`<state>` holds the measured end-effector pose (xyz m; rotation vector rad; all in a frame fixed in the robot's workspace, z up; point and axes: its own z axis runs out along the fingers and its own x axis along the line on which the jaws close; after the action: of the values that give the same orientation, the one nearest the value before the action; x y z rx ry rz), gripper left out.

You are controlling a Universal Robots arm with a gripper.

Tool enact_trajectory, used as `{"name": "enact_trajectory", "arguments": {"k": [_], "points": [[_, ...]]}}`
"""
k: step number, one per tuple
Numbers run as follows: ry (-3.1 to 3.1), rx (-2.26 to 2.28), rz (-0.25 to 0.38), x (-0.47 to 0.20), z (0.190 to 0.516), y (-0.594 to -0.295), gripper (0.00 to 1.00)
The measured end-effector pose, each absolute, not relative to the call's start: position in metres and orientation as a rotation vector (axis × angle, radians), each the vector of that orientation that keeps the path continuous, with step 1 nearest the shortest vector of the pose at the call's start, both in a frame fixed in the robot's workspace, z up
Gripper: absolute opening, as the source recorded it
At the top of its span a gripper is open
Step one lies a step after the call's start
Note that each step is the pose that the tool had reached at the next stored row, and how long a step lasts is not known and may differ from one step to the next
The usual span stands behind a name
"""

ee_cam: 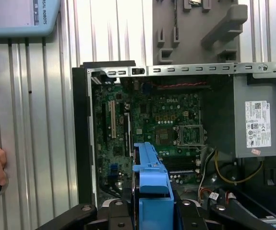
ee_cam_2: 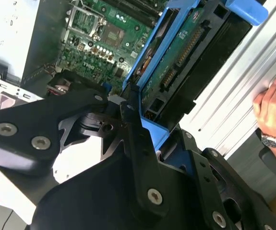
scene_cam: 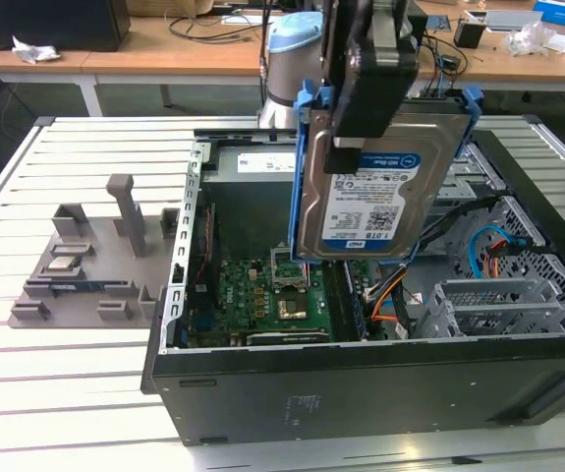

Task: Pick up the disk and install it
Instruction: 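Pick up the disk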

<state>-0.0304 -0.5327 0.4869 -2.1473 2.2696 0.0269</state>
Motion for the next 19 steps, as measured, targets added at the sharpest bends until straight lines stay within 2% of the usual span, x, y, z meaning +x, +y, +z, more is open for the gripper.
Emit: {"name": "enact_trajectory", "arguments": {"k": [19], "points": [[2.27, -2.147, 0.027, 0.008, 0.486, -0.533, 0.37]]}}
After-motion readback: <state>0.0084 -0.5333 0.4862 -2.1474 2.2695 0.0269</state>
